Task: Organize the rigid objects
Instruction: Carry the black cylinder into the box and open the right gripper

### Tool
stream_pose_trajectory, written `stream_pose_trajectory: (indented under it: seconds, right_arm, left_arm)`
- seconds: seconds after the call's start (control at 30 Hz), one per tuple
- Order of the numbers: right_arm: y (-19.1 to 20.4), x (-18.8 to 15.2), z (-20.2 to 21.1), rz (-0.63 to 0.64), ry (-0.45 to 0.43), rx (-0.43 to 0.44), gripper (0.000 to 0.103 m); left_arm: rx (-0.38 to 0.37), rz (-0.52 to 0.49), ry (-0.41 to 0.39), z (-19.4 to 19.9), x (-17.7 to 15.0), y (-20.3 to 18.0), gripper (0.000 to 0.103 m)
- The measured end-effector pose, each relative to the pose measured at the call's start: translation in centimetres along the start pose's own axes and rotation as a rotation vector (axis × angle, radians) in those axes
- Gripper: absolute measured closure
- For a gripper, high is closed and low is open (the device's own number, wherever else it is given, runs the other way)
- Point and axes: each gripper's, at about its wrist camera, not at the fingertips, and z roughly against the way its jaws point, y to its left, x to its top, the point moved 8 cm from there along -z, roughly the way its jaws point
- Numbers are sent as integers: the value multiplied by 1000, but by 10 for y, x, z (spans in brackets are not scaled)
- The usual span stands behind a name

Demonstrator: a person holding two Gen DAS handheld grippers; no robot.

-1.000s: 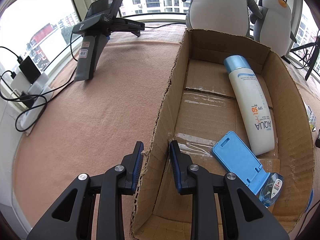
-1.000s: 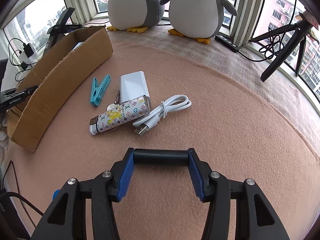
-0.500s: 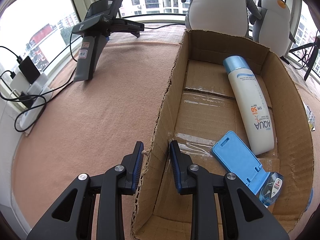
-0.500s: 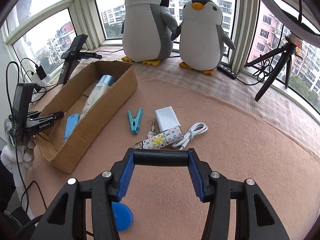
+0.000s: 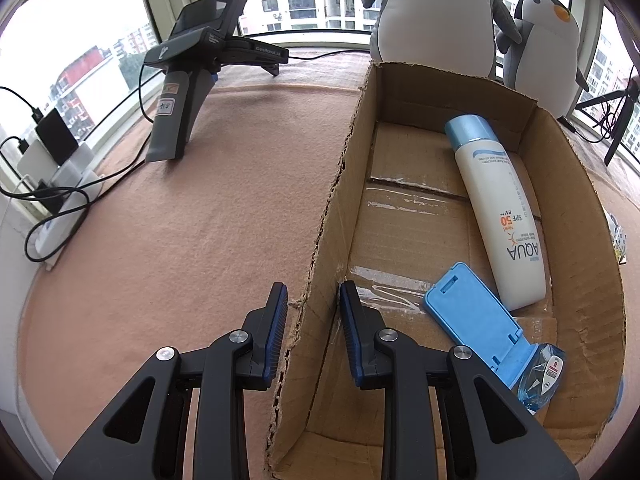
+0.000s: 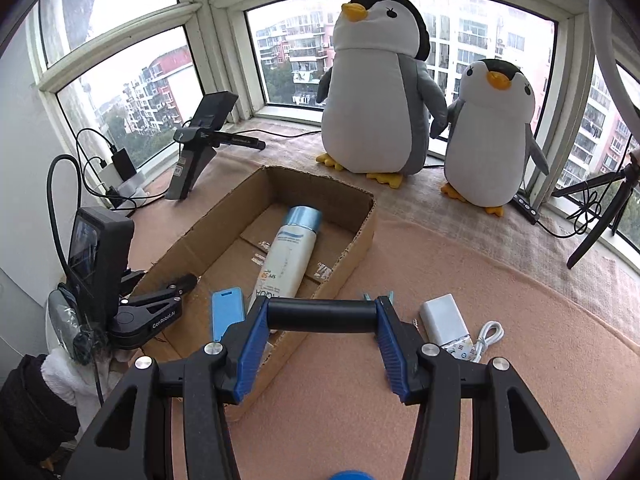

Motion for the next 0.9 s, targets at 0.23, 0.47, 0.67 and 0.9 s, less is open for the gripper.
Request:
stream_pose_trajectory:
  seconds: [0.23, 0.47, 0.67, 0.9]
  right_arm:
    - [29, 16, -22, 33, 13, 25, 55]
    - [43, 30, -52, 45, 40, 17, 55]
    - [48, 37, -72, 29, 57, 10, 55]
    - [55, 40, -87, 49, 77, -10, 55]
  left_arm:
    - [-8, 7, -2, 0, 0, 1, 79]
    - [-14, 10, -2, 0, -1, 2, 79]
    - [-14, 8, -3, 0, -1, 2, 79]
    - [-13, 8, -3, 0, -2, 1, 79]
